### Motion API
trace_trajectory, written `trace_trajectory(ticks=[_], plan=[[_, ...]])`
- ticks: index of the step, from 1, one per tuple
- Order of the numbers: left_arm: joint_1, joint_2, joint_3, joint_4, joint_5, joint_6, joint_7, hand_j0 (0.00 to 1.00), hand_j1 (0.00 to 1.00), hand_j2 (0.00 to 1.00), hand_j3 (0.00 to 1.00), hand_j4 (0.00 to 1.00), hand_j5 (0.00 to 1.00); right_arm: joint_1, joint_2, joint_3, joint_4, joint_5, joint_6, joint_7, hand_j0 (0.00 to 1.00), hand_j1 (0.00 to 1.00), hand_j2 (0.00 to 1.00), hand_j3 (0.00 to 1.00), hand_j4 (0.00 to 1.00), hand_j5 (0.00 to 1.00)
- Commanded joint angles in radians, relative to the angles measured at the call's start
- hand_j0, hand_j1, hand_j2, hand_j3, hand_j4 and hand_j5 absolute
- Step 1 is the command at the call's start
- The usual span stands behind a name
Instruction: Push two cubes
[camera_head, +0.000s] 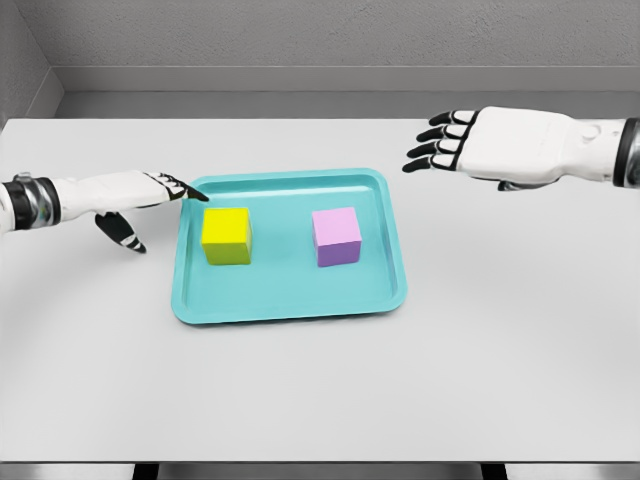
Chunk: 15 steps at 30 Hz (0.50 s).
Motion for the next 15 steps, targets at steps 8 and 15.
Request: trace_trajectory(ticks=[8, 15], plan=[[-0.080, 0.001, -0.076, 0.210, -0.002, 0.003, 0.000, 0.67, 0.67, 0.67, 0.67, 0.67, 0.67, 0.002, 0.021, 0.099, 0.029, -0.010, 0.003, 0.000, 0.25, 0.25, 0.25, 0.25, 0.25, 0.25], [-0.140, -0.004, -0.138, 0.162, -0.001, 0.003, 0.000, 0.44, 0.44, 0.44, 0.44, 0.44, 0.44, 0.000, 0.157, 0.153, 0.204, 0.006, 0.003, 0.000, 0.17, 0.17, 0.17, 0.17, 0.17, 0.17]])
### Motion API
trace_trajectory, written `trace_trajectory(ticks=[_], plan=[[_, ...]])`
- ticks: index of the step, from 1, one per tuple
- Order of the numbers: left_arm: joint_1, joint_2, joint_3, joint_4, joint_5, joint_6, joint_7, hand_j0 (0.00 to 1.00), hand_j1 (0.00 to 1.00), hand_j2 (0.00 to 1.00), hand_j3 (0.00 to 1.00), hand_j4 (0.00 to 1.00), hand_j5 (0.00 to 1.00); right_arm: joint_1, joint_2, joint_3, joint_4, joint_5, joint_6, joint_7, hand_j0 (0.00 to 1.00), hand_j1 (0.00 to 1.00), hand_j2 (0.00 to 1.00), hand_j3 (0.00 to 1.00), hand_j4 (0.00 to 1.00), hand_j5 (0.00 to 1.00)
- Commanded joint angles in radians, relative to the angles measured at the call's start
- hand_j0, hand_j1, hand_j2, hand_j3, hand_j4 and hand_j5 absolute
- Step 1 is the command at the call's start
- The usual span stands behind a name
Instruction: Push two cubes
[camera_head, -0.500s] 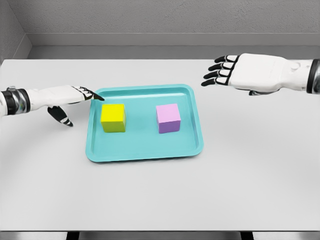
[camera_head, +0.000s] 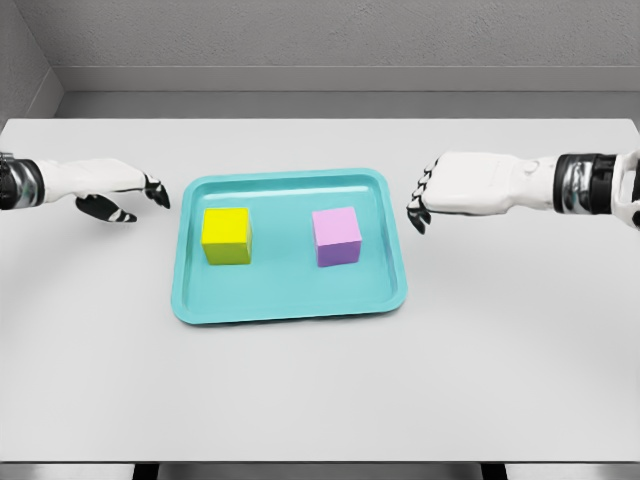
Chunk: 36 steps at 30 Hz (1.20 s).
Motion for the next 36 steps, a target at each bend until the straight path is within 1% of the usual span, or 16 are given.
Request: trace_trajectory(ticks=[1, 3, 4, 5, 7, 9, 12, 14, 17, 20, 23, 25, 27, 30, 33, 36], plan=[[0.000, 0.002, -0.018, -0.024, 0.007, 0.003, 0.000, 0.39, 0.39, 0.39, 0.39, 0.39, 0.39, -0.006, 0.062, 0.017, 0.071, 0.035, 0.003, 0.000, 0.17, 0.17, 0.17, 0.17, 0.17, 0.17], [-0.002, -0.004, -0.021, -0.030, 0.007, 0.003, 0.000, 0.39, 0.39, 0.39, 0.39, 0.39, 0.39, -0.012, 0.108, 0.020, 0.088, 0.081, 0.003, 0.000, 0.17, 0.17, 0.17, 0.17, 0.17, 0.17], [-0.002, -0.004, -0.025, -0.051, 0.007, 0.003, 0.000, 0.39, 0.39, 0.39, 0.39, 0.39, 0.39, -0.012, 0.135, 0.021, 0.119, 0.084, 0.003, 0.000, 0.17, 0.17, 0.17, 0.17, 0.17, 0.17], [-0.002, -0.005, -0.035, -0.053, 0.007, 0.003, 0.000, 0.39, 0.39, 0.39, 0.39, 0.39, 0.39, -0.014, 0.148, 0.029, 0.137, 0.086, 0.003, 0.000, 0.17, 0.17, 0.17, 0.17, 0.17, 0.17], [-0.003, -0.004, -0.061, -0.096, 0.006, 0.003, 0.000, 0.39, 0.39, 0.39, 0.39, 0.39, 0.39, -0.028, 0.151, 0.061, 0.142, 0.097, 0.003, 0.000, 0.17, 0.17, 0.17, 0.17, 0.17, 0.17], [-0.005, -0.008, -0.068, -0.096, 0.004, 0.003, 0.000, 0.39, 0.39, 0.39, 0.39, 0.39, 0.39, -0.031, 0.162, 0.072, 0.148, 0.100, 0.003, 0.000, 0.18, 0.18, 0.18, 0.18, 0.18, 0.18], [-0.005, -0.018, -0.068, -0.094, 0.003, 0.003, 0.000, 0.39, 0.39, 0.39, 0.39, 0.39, 0.39, -0.051, 0.201, 0.086, 0.215, 0.101, 0.003, 0.000, 0.18, 0.18, 0.18, 0.18, 0.18, 0.18], [-0.003, -0.019, -0.068, -0.094, 0.003, 0.003, 0.000, 0.39, 0.39, 0.39, 0.39, 0.39, 0.39, -0.057, 0.216, 0.089, 0.225, 0.121, 0.003, 0.000, 0.18, 0.18, 0.18, 0.18, 0.18, 0.18], [-0.012, -0.010, -0.068, -0.097, 0.006, 0.003, 0.000, 0.40, 0.40, 0.40, 0.40, 0.40, 0.40, -0.064, 0.222, 0.130, 0.225, 0.121, 0.003, 0.000, 0.18, 0.18, 0.18, 0.18, 0.18, 0.18], [-0.037, 0.016, -0.068, -0.103, 0.012, 0.003, 0.000, 0.40, 0.40, 0.40, 0.40, 0.40, 0.40, -0.064, 0.225, 0.135, 0.245, 0.141, 0.003, 0.000, 0.18, 0.18, 0.18, 0.18, 0.18, 0.18], [-0.041, 0.038, -0.068, -0.151, 0.012, 0.003, 0.000, 0.40, 0.40, 0.40, 0.40, 0.40, 0.40, -0.064, 0.225, 0.153, 0.255, 0.143, 0.003, 0.000, 0.18, 0.18, 0.18, 0.18, 0.18, 0.18], [-0.041, 0.039, -0.084, -0.166, 0.012, 0.003, 0.000, 0.40, 0.40, 0.40, 0.40, 0.40, 0.40, -0.064, 0.233, 0.153, 0.255, 0.143, 0.003, 0.000, 0.18, 0.18, 0.18, 0.18, 0.18, 0.18], [-0.041, 0.041, -0.105, -0.206, 0.010, 0.003, 0.000, 0.40, 0.40, 0.40, 0.40, 0.40, 0.40, -0.064, 0.248, 0.155, 0.255, 0.143, 0.003, 0.000, 0.18, 0.18, 0.18, 0.18, 0.18, 0.18], [-0.041, 0.061, -0.113, -0.251, 0.010, 0.003, 0.000, 0.40, 0.40, 0.40, 0.40, 0.40, 0.40, -0.064, 0.250, 0.155, 0.257, 0.144, 0.003, 0.000, 0.18, 0.18, 0.18, 0.18, 0.18, 0.18], [-0.041, 0.061, -0.136, -0.266, 0.010, 0.003, 0.000, 0.40, 0.40, 0.40, 0.40, 0.40, 0.40, -0.064, 0.250, 0.161, 0.257, 0.144, 0.003, 0.000, 0.18, 0.18, 0.18, 0.18, 0.18, 0.18], [-0.040, 0.061, -0.142, -0.281, 0.010, 0.003, 0.000, 0.40, 0.40, 0.40, 0.40, 0.40, 0.40, -0.064, 0.257, 0.162, 0.257, 0.144, 0.003, 0.000, 0.18, 0.18, 0.18, 0.18, 0.18, 0.18]])
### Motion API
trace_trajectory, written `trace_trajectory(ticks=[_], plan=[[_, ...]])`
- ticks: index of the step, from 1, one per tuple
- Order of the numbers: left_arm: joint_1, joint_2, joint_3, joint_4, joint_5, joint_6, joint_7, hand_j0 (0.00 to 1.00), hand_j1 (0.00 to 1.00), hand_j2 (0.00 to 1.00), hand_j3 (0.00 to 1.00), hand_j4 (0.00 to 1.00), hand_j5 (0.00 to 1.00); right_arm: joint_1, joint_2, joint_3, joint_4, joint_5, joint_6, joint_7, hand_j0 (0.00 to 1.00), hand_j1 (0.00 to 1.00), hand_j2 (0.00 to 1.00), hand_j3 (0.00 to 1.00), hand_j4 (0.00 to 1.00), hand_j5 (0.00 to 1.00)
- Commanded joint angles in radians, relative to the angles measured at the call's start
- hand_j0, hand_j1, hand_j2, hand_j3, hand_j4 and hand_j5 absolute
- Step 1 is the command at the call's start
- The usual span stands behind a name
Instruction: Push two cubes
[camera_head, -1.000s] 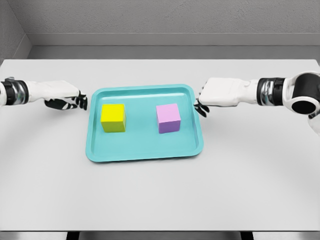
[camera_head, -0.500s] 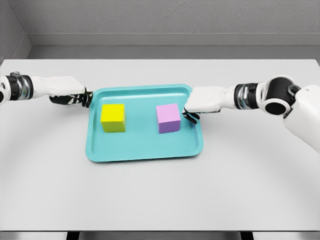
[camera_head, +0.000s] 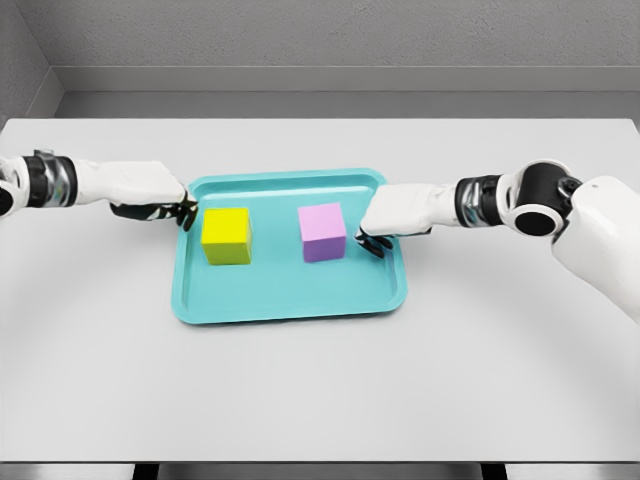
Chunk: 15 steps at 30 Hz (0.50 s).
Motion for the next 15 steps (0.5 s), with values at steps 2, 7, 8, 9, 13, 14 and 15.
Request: trace_trajectory(ticks=[2, 7, 8, 9, 13, 14, 15], plan=[[-0.002, 0.001, -0.007, -0.014, 0.003, 0.002, 0.000, 0.40, 0.40, 0.40, 0.40, 0.40, 0.40, 0.000, 0.015, 0.004, -0.001, -0.004, 0.002, -0.001, 0.18, 0.18, 0.18, 0.18, 0.18, 0.18], [-0.002, -0.011, -0.013, -0.011, 0.002, 0.002, 0.000, 0.40, 0.40, 0.40, 0.40, 0.40, 0.40, -0.043, 0.042, -0.008, 0.092, -0.004, 0.002, -0.001, 0.18, 0.18, 0.18, 0.18, 0.18, 0.18], [-0.002, -0.016, -0.014, -0.008, 0.002, 0.002, 0.000, 0.40, 0.40, 0.40, 0.40, 0.40, 0.40, -0.052, 0.047, -0.006, 0.114, -0.004, 0.002, -0.001, 0.18, 0.18, 0.18, 0.18, 0.18, 0.18], [-0.002, -0.021, -0.014, -0.009, 0.002, 0.002, 0.000, 0.40, 0.40, 0.40, 0.40, 0.40, 0.40, -0.058, 0.047, -0.006, 0.132, -0.004, 0.002, -0.001, 0.18, 0.18, 0.18, 0.18, 0.18, 0.18], [-0.002, -0.037, -0.028, -0.008, -0.001, 0.002, 0.000, 0.40, 0.40, 0.40, 0.40, 0.40, 0.40, -0.058, 0.076, -0.002, 0.150, -0.004, 0.002, -0.001, 0.18, 0.18, 0.18, 0.18, 0.18, 0.18], [-0.003, -0.039, -0.028, -0.005, -0.003, 0.002, 0.000, 0.40, 0.40, 0.40, 0.40, 0.40, 0.40, -0.058, 0.078, 0.001, 0.150, -0.004, 0.002, -0.001, 0.18, 0.18, 0.18, 0.18, 0.18, 0.18], [-0.003, -0.048, -0.028, -0.005, -0.003, 0.002, 0.000, 0.40, 0.40, 0.40, 0.40, 0.40, 0.40, -0.058, 0.081, 0.003, 0.150, -0.004, 0.002, -0.001, 0.18, 0.18, 0.18, 0.18, 0.18, 0.18]])
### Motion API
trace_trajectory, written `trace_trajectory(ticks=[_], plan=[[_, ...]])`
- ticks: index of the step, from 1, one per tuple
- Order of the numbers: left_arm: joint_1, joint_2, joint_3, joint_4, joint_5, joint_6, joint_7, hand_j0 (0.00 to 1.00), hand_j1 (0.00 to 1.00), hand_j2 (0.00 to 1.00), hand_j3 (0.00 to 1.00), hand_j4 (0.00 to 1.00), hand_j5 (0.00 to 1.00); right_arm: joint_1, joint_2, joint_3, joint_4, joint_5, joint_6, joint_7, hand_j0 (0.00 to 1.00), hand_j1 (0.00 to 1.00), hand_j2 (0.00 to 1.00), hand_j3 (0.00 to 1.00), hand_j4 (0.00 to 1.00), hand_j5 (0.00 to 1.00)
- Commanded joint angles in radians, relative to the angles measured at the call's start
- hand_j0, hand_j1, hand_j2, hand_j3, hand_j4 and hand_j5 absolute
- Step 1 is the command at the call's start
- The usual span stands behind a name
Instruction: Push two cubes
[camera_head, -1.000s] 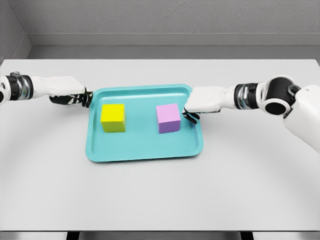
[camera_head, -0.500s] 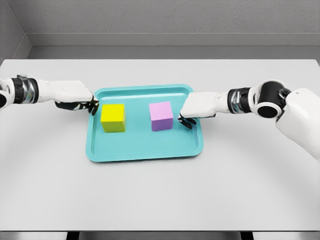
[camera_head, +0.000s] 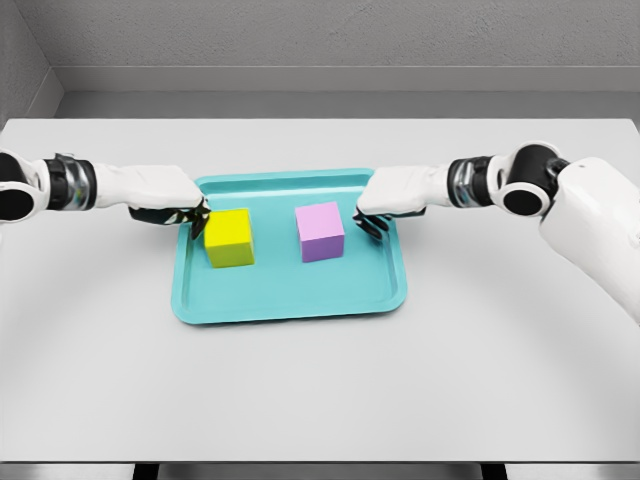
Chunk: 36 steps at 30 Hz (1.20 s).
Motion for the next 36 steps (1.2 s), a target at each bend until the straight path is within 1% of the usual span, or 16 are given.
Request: trace_trajectory(ticks=[1, 4, 6, 10, 18, 20, 23, 24, 26, 27, 29, 30, 31, 33, 34, 36], plan=[[0.000, -0.013, -0.009, 0.001, -0.012, -0.013, -0.001, 0.40, 0.40, 0.40, 0.40, 0.40, 0.40, -0.002, 0.016, 0.002, 0.009, -0.005, 0.002, 0.000, 0.18, 0.18, 0.18, 0.18, 0.18, 0.18], [-0.002, -0.015, -0.009, 0.003, -0.011, -0.013, -0.001, 0.40, 0.40, 0.40, 0.40, 0.40, 0.40, -0.002, 0.023, 0.013, 0.008, 0.000, 0.002, 0.000, 0.18, 0.18, 0.18, 0.18, 0.18, 0.18], [-0.014, -0.044, -0.009, 0.003, -0.003, -0.013, -0.001, 0.40, 0.40, 0.40, 0.40, 0.40, 0.40, -0.002, 0.033, 0.021, 0.003, 0.000, 0.002, 0.000, 0.18, 0.18, 0.18, 0.18, 0.18, 0.18], [-0.020, -0.062, -0.009, 0.012, -0.003, -0.013, -0.001, 0.40, 0.40, 0.40, 0.40, 0.40, 0.40, -0.002, 0.039, 0.025, 0.002, 0.000, 0.002, 0.000, 0.18, 0.18, 0.18, 0.18, 0.18, 0.18], [-0.029, -0.079, -0.009, 0.035, -0.001, -0.013, -0.001, 0.40, 0.40, 0.40, 0.40, 0.40, 0.40, -0.009, 0.066, 0.035, 0.002, 0.002, 0.002, 0.000, 0.18, 0.18, 0.18, 0.18, 0.18, 0.18], [-0.029, -0.081, -0.009, 0.036, -0.001, -0.013, -0.001, 0.40, 0.40, 0.40, 0.40, 0.40, 0.40, -0.015, 0.060, 0.025, 0.012, 0.002, 0.002, 0.000, 0.19, 0.19, 0.19, 0.19, 0.19, 0.19], [-0.037, -0.076, -0.006, 0.050, 0.002, -0.013, -0.001, 0.40, 0.40, 0.40, 0.40, 0.40, 0.40, -0.023, 0.056, 0.009, 0.055, 0.002, 0.002, 0.000, 0.19, 0.19, 0.19, 0.19, 0.19, 0.19], [-0.043, -0.071, -0.002, 0.064, 0.002, -0.013, -0.001, 0.40, 0.40, 0.40, 0.40, 0.40, 0.40, -0.026, 0.048, -0.007, 0.057, 0.002, 0.002, 0.000, 0.19, 0.19, 0.19, 0.19, 0.19, 0.19], [-0.066, -0.070, 0.006, 0.130, 0.003, -0.013, -0.001, 0.40, 0.40, 0.40, 0.40, 0.40, 0.40, -0.032, 0.046, -0.013, 0.064, 0.002, 0.002, 0.000, 0.20, 0.20, 0.20, 0.20, 0.20, 0.20], [-0.069, -0.068, 0.006, 0.135, 0.005, -0.013, -0.001, 0.41, 0.41, 0.41, 0.41, 0.41, 0.41, -0.032, 0.045, -0.025, 0.066, 0.002, 0.002, 0.000, 0.20, 0.20, 0.20, 0.20, 0.20, 0.20], [-0.069, -0.042, 0.004, 0.093, 0.043, -0.013, -0.001, 0.41, 0.41, 0.41, 0.41, 0.41, 0.41, -0.032, 0.045, -0.027, 0.066, 0.002, 0.002, 0.000, 0.21, 0.21, 0.21, 0.21, 0.21, 0.21], [-0.064, 0.004, 0.001, 0.040, 0.069, -0.013, -0.001, 0.41, 0.41, 0.41, 0.41, 0.41, 0.41, -0.032, 0.045, -0.033, 0.066, 0.002, 0.002, 0.000, 0.21, 0.21, 0.21, 0.21, 0.21, 0.21], [-0.057, 0.048, -0.009, -0.040, 0.092, -0.013, -0.001, 0.41, 0.41, 0.41, 0.41, 0.41, 0.41, -0.034, 0.045, -0.034, 0.066, 0.002, 0.002, 0.000, 0.22, 0.22, 0.22, 0.22, 0.22, 0.22], [0.018, 0.120, -0.016, -0.244, 0.097, -0.013, -0.001, 0.41, 0.41, 0.41, 0.41, 0.41, 0.41, -0.038, 0.045, -0.034, 0.066, 0.002, 0.002, 0.000, 0.23, 0.23, 0.23, 0.23, 0.23, 0.23], [0.020, 0.131, -0.039, -0.286, 0.097, -0.013, -0.001, 0.41, 0.41, 0.41, 0.41, 0.41, 0.41, -0.038, 0.045, -0.036, 0.066, 0.002, 0.002, 0.000, 0.23, 0.23, 0.23, 0.23, 0.23, 0.23], [0.020, 0.130, -0.046, -0.292, 0.095, -0.013, -0.001, 0.41, 0.41, 0.41, 0.41, 0.41, 0.41, -0.054, 0.048, -0.045, 0.084, 0.000, 0.002, 0.000, 0.23, 0.23, 0.23, 0.23, 0.23, 0.23]])
